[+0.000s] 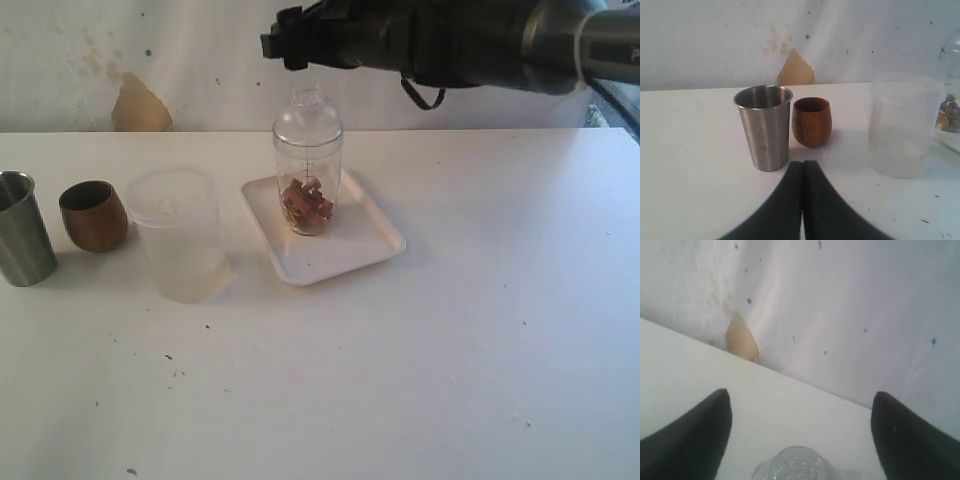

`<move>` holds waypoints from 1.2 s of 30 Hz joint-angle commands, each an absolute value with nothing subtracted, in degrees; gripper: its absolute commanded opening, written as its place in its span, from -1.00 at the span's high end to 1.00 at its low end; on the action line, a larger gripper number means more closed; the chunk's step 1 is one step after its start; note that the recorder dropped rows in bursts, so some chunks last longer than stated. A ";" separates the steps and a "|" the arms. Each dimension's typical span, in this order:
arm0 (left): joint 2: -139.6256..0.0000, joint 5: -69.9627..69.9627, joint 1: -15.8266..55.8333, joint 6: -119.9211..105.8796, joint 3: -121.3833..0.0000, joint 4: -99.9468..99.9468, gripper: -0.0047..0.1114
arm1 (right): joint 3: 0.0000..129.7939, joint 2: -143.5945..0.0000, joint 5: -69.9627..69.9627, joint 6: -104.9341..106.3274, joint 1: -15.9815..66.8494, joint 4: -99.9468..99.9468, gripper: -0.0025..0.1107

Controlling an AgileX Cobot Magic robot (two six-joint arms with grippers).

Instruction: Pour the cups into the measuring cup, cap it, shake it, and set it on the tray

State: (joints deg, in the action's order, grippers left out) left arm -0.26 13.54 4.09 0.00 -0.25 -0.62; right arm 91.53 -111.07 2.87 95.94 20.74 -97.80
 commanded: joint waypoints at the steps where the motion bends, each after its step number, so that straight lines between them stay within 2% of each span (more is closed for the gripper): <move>1: 0.00 13.37 4.12 0.00 0.00 -0.70 0.92 | 89.76 -104.76 3.32 95.36 20.65 -97.89 0.12; 5: 0.00 13.37 4.12 0.00 0.00 -0.70 0.92 | 80.69 -92.79 4.18 95.27 20.65 -97.89 0.75; 8: 0.00 13.37 4.12 0.00 0.00 -0.70 0.92 | 75.48 -86.63 4.05 95.27 20.65 -97.89 0.96; 15: 0.00 13.37 4.12 0.00 0.00 -0.70 0.92 | 59.39 -64.04 4.13 95.27 20.65 -97.89 0.96; 21: 0.00 13.37 4.12 0.00 0.00 -0.70 0.92 | 51.77 -49.55 4.25 92.04 20.65 -97.89 0.96; 36: 0.00 13.37 4.12 0.00 0.00 -0.70 0.92 | 50.60 -29.88 4.14 91.43 20.65 -97.89 0.96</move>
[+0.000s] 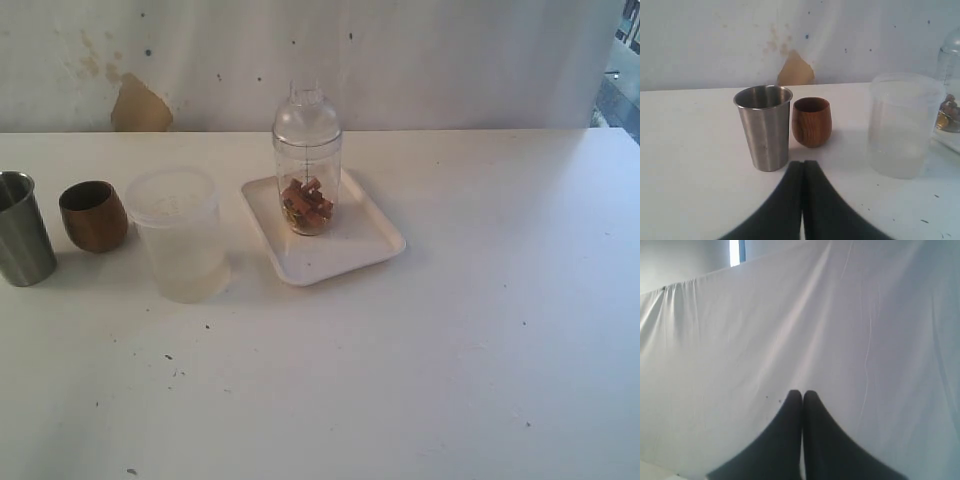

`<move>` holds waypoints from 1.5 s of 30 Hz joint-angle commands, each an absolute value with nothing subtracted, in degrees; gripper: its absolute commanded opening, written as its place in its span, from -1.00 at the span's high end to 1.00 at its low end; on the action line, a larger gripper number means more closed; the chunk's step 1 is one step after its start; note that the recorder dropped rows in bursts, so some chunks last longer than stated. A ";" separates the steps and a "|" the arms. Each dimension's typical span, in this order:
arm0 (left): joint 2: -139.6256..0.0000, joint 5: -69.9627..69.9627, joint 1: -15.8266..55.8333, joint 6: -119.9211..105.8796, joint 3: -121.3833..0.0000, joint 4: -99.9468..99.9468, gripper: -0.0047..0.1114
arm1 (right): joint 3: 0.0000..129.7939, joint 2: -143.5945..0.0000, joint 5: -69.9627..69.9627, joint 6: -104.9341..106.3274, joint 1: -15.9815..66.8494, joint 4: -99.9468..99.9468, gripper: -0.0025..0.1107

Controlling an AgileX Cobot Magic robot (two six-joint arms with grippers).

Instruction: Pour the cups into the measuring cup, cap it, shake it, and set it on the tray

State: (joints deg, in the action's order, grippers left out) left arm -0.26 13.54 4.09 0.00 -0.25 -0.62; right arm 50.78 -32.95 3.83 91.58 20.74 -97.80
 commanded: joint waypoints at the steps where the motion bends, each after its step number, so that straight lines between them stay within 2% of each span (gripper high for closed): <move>1: 0.00 13.37 4.12 0.00 0.00 -0.70 0.92 | 50.60 -29.09 4.14 91.43 20.65 -97.89 0.96; 15: 0.00 13.37 4.12 0.00 0.00 -0.70 0.92 | 50.47 -22.67 2.71 91.31 20.65 -97.37 0.96; 30: 0.00 13.37 4.12 0.00 0.00 -0.70 0.92 | 40.47 -7.70 -0.31 83.62 20.54 -99.95 0.96; 40: 0.00 13.37 4.12 0.00 0.00 -0.70 0.92 | 35.01 -6.35 2.17 92.44 20.54 -99.95 0.96; 45: 0.00 13.37 4.12 0.00 0.00 -0.70 0.92 | 32.36 -6.35 10.55 91.88 20.54 -99.95 0.96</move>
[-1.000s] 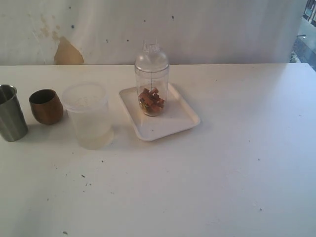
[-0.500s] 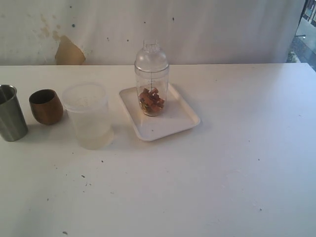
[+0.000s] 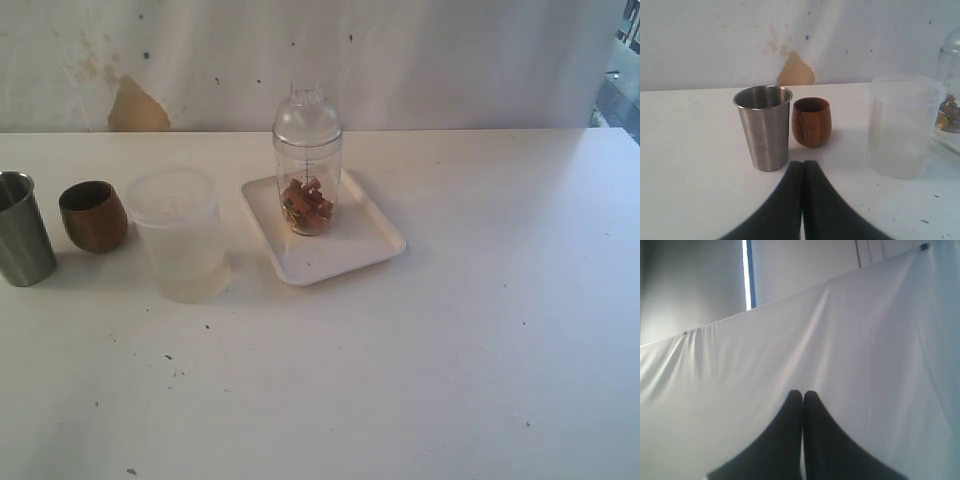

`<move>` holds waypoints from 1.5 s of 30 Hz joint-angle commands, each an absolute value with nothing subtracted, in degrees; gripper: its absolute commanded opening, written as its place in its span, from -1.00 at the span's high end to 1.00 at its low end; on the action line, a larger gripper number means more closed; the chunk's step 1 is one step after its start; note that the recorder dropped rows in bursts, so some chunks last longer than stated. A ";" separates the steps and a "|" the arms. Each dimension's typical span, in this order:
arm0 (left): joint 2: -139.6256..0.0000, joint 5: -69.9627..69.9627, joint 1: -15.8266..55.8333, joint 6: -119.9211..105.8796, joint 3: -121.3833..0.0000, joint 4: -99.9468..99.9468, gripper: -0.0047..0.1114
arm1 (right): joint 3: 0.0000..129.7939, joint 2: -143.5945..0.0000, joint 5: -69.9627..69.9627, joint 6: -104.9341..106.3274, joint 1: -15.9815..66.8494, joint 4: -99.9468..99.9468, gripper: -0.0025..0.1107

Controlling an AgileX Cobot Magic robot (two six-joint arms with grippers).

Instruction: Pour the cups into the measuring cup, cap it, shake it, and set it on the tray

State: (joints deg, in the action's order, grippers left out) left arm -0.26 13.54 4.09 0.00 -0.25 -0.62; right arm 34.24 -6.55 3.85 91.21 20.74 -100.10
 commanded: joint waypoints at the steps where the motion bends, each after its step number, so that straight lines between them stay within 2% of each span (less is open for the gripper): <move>1: 0.00 13.37 4.12 0.00 0.00 -0.70 0.92 | 32.07 -6.35 12.15 91.88 20.54 -99.95 0.96; 6: 0.00 13.37 4.12 0.00 0.00 -0.70 0.92 | 31.96 -6.35 17.52 90.83 20.54 -99.95 0.96; 21: 0.00 13.37 4.12 0.00 0.00 -0.70 0.92 | 31.40 -6.88 21.44 86.43 20.54 -97.86 0.96; 24: 0.00 13.37 4.12 0.00 0.00 -0.70 0.92 | 31.40 -6.06 18.13 64.69 20.54 -76.19 0.96; 29: 0.00 13.37 4.12 0.00 0.00 -0.70 0.92 | 30.69 -3.93 16.68 0.68 20.54 -11.50 0.96; 31: 0.00 13.37 4.12 0.00 0.00 -0.70 0.92 | 28.73 -2.42 16.29 -12.31 20.44 3.94 0.96; 35: 0.00 13.37 4.12 0.00 0.00 -0.70 0.92 | 22.49 0.00 14.59 -5.55 18.52 6.66 0.96; 40: 0.00 13.32 4.12 0.00 0.00 -0.70 0.92 | 15.81 0.00 13.63 1.39 11.21 4.48 0.96; 42: 0.00 13.32 4.12 0.00 0.00 -0.70 0.92 | 9.45 0.00 10.39 1.39 6.09 4.48 0.96; 45: 0.00 13.32 4.12 0.00 0.00 -0.70 0.92 | 2.48 0.00 5.85 1.29 3.29 4.48 0.96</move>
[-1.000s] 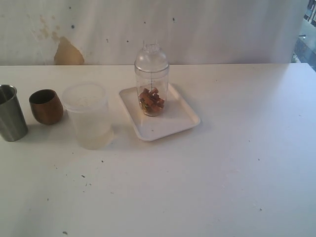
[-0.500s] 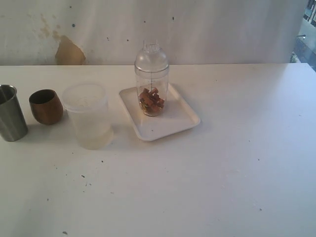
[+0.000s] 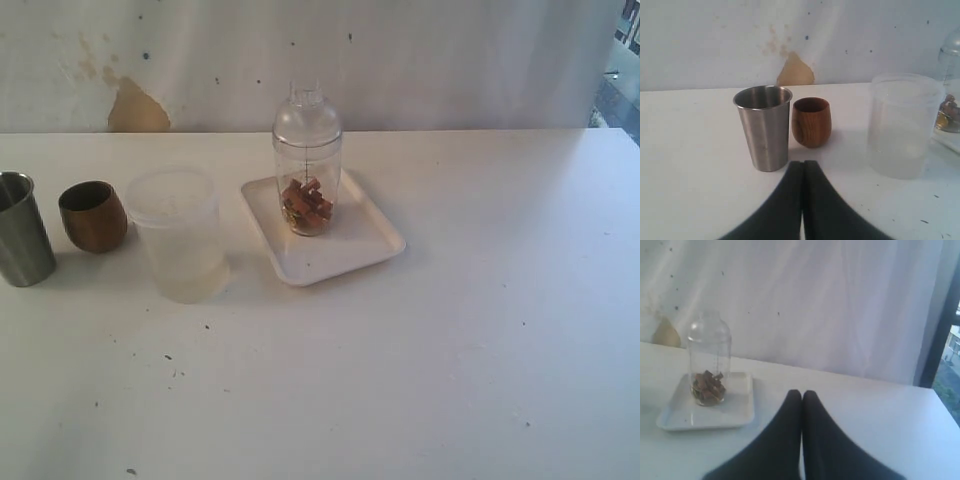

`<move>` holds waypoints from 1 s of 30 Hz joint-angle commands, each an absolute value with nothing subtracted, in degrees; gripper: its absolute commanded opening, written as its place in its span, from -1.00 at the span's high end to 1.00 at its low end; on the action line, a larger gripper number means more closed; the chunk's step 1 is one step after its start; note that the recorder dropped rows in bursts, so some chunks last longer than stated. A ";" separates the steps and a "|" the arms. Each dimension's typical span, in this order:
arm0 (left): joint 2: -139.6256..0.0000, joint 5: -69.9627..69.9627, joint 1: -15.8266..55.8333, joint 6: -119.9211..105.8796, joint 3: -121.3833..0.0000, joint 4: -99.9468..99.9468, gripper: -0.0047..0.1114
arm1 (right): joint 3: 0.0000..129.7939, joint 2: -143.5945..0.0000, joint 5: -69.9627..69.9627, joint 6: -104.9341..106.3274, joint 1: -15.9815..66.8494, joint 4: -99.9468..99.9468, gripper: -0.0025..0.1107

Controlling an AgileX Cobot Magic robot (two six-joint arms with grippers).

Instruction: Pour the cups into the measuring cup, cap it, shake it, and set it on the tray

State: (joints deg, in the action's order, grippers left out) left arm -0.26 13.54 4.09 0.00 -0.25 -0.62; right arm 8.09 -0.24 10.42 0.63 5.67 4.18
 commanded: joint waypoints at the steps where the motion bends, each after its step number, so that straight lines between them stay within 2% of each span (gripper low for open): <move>1: 0.00 13.32 4.12 0.00 0.00 -0.70 0.92 | 0.00 0.00 4.91 1.28 2.22 4.48 0.96; 9: 0.00 13.32 4.12 0.00 0.00 -0.70 0.92 | 0.00 0.00 17.62 1.37 0.55 4.95 0.96; 30: 0.00 13.32 4.12 0.00 0.00 -0.70 0.92 | 0.00 0.00 19.30 1.37 0.55 4.72 0.96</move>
